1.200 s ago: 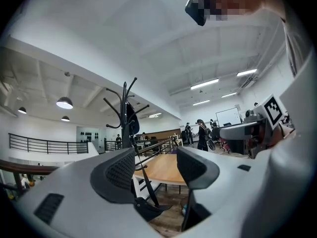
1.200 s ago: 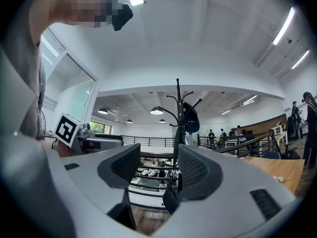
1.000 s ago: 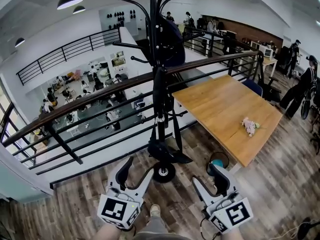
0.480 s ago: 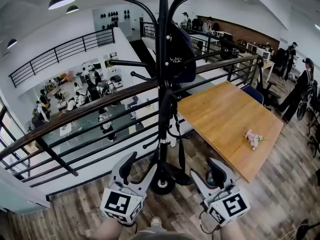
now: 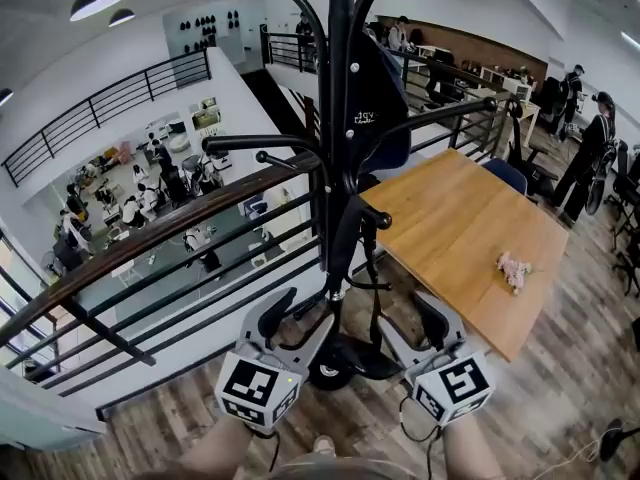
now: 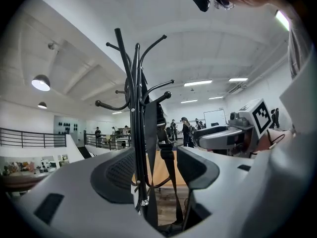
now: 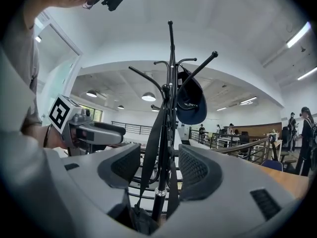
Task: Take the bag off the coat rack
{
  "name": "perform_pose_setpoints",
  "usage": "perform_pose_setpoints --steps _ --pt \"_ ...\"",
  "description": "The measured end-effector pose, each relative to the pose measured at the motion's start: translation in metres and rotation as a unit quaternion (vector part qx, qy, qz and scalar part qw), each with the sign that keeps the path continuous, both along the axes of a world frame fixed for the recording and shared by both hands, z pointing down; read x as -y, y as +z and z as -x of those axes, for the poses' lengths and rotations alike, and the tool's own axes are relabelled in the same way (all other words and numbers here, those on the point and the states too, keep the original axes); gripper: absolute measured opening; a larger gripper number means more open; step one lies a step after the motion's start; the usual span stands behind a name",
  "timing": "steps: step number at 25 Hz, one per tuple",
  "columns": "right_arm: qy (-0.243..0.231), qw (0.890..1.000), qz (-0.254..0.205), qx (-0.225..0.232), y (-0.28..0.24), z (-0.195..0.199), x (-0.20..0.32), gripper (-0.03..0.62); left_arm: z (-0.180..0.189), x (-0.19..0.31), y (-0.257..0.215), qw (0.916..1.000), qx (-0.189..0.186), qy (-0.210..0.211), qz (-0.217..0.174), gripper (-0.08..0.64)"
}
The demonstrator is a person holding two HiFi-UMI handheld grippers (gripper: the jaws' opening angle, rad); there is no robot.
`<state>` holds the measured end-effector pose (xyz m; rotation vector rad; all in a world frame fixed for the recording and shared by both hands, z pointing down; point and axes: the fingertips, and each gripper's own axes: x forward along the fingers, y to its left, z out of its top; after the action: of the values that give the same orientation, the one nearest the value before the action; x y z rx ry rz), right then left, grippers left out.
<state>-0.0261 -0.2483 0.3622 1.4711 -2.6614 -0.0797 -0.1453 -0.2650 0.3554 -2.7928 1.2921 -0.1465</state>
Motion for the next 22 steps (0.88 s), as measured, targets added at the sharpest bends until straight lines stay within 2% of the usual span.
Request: perform_pose_setpoints --steps 7,13,16,22 --pt "0.001 1.0 0.015 -0.016 0.01 0.01 0.035 0.241 -0.017 0.028 0.008 0.9998 -0.003 0.017 0.012 0.271" --pt "-0.015 1.0 0.022 -0.003 0.026 0.009 0.059 0.241 -0.03 0.048 0.022 0.9998 0.006 -0.001 0.021 0.268" --pt "-0.026 0.999 0.02 0.001 0.025 0.013 0.07 0.236 -0.031 0.056 0.024 0.9995 0.001 -0.014 0.03 0.216" --pt "-0.056 0.998 0.021 0.007 0.036 0.017 0.083 0.168 -0.044 0.069 0.056 0.9969 0.016 -0.027 0.073 0.216"
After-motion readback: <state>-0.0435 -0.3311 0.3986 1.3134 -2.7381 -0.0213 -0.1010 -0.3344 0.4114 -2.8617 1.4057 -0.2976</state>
